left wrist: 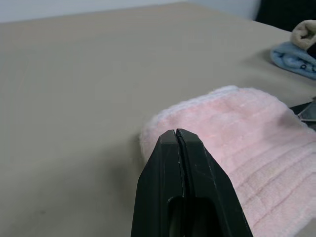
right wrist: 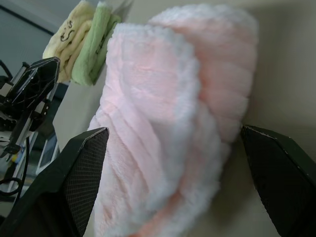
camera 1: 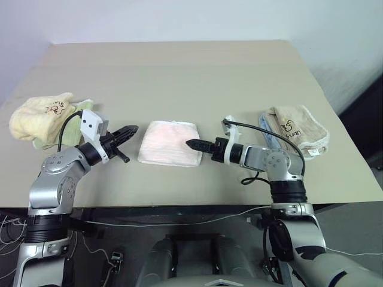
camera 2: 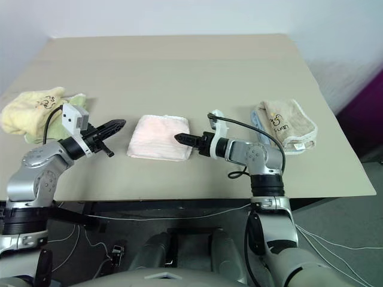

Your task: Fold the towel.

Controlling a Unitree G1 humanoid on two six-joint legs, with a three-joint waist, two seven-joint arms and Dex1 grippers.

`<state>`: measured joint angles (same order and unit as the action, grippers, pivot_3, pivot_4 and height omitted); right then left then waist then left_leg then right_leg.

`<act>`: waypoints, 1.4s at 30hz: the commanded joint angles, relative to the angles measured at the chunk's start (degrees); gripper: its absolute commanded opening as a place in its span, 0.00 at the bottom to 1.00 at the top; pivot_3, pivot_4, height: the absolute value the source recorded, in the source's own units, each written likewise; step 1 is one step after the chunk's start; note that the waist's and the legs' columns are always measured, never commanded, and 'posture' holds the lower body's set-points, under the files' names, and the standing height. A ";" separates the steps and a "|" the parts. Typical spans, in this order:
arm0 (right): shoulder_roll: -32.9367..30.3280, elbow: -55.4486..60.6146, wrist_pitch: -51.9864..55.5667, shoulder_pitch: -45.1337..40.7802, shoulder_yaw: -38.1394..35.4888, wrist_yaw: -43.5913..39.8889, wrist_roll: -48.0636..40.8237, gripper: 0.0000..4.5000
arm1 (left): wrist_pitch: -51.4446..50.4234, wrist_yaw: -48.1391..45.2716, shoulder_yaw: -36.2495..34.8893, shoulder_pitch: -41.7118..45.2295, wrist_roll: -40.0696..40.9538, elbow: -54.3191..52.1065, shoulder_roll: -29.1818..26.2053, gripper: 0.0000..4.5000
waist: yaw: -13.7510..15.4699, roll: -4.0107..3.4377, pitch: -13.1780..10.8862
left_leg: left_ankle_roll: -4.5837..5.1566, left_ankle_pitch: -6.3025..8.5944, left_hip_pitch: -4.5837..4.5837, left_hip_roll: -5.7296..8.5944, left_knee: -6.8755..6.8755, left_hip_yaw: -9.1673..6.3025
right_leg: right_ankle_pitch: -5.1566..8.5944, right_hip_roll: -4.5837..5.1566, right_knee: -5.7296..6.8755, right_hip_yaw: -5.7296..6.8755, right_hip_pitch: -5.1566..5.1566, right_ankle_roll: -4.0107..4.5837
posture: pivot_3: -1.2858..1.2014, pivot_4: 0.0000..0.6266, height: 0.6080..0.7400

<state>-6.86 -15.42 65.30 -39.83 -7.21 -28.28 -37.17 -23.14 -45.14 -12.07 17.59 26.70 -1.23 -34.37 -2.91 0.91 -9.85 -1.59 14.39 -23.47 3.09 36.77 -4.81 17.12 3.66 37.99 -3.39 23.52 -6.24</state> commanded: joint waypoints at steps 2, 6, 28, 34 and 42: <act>2.81 -3.21 -0.99 -2.72 2.17 -0.52 0.93 0.99 | 0.77 -1.26 -0.56 -0.46 0.31 -2.24 -1.30 0.00 | 0.05 0.00 0.00 | 0.00 0.00 0.00 0.00 0.00 0.01 | 0.00 0.01 0.00 0.00 -0.01 0.00 | 0.52 0.24 1.00; 3.71 -5.08 -1.73 -3.24 1.64 -0.44 1.40 0.99 | 0.56 -1.25 -0.59 -0.71 0.64 -3.06 -1.02 0.00 | 0.08 0.00 0.00 | 0.00 0.00 0.00 0.01 0.00 0.01 | 0.00 0.02 -0.01 0.00 -0.01 0.00 | 0.52 0.24 1.00; 3.69 6.85 -0.41 -2.66 -13.42 8.22 -7.07 0.01 | 1.51 -1.35 1.07 0.35 -0.10 -2.50 0.06 0.00 | 0.68 -0.06 -0.03 | -0.01 0.00 -0.04 0.07 -0.01 0.01 | 0.00 0.09 -0.02 0.00 0.01 0.00 | 0.52 0.24 1.00; -5.70 16.25 1.19 -6.99 -30.62 23.38 -14.74 0.01 | 1.75 -2.20 2.53 1.18 -0.16 -1.34 0.94 0.00 | 1.11 -0.13 -0.08 | 0.00 0.00 -0.08 0.11 0.00 0.01 | 0.00 0.15 -0.06 0.01 0.00 0.00 | 0.52 0.24 1.00; -12.03 20.11 5.94 -5.71 -48.01 47.07 -23.88 0.01 | 3.54 -4.09 5.83 5.07 -1.56 3.35 3.70 0.00 | 1.05 -0.14 -0.09 | 0.01 -0.01 -0.08 0.08 -0.05 0.03 | 0.00 0.13 -0.10 0.00 -0.04 0.01 | 0.52 0.24 1.00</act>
<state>-18.76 2.27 69.53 -45.87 -52.86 14.57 -57.50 -21.15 -48.58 -6.14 21.41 25.41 2.17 -30.74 -1.86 0.77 -9.94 -1.58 14.38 -23.55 3.16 36.72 -4.76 17.12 3.78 37.89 -3.40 23.48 -6.24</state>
